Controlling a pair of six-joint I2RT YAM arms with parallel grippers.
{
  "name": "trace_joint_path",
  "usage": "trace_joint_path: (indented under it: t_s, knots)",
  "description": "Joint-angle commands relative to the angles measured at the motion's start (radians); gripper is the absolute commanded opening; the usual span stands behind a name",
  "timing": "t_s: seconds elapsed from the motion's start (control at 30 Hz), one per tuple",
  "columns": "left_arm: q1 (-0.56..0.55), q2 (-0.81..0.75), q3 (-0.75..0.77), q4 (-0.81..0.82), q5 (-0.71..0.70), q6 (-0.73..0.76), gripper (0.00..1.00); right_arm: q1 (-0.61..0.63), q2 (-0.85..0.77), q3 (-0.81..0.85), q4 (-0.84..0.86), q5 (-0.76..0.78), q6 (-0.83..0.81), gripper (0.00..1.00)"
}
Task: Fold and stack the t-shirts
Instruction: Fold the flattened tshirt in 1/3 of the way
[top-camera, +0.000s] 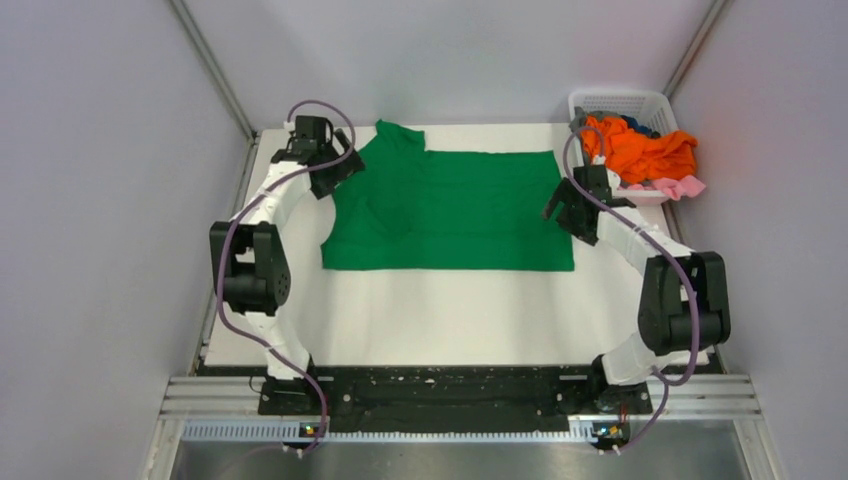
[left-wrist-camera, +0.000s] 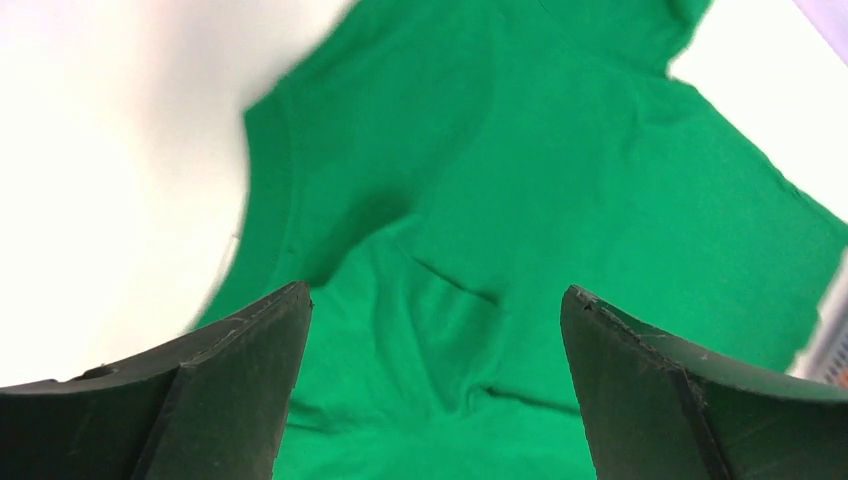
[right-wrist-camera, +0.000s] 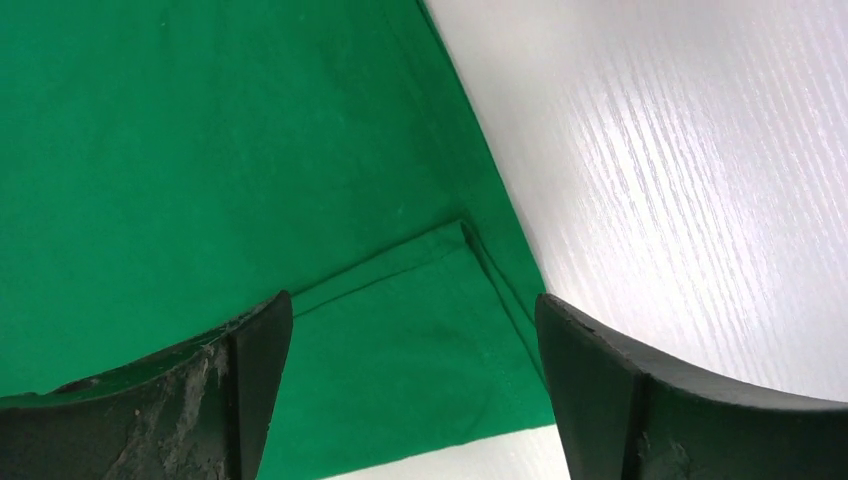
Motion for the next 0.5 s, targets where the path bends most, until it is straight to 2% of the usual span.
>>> trace_joint_path:
  t_s: [0.0, 0.17, 0.37, 0.47]
  knots:
    - [-0.01, -0.1, -0.097, 0.056, 0.185, -0.015, 0.99, 0.01, -0.122, -0.048, 0.06, -0.011, -0.035, 0.91]
    - [-0.05, -0.119, -0.285, 0.183, 0.297, -0.033, 0.99, 0.104, -0.159, -0.138, 0.192, -0.106, -0.121, 0.93]
    - [-0.053, -0.041, -0.334, 0.217, 0.266, -0.066, 0.99, 0.195, 0.0, -0.093, 0.223, -0.094, -0.15, 0.94]
    - [-0.053, -0.033, -0.376, 0.24, 0.268, -0.07, 0.99, 0.206, 0.046, -0.107, 0.238, -0.103, -0.142, 0.99]
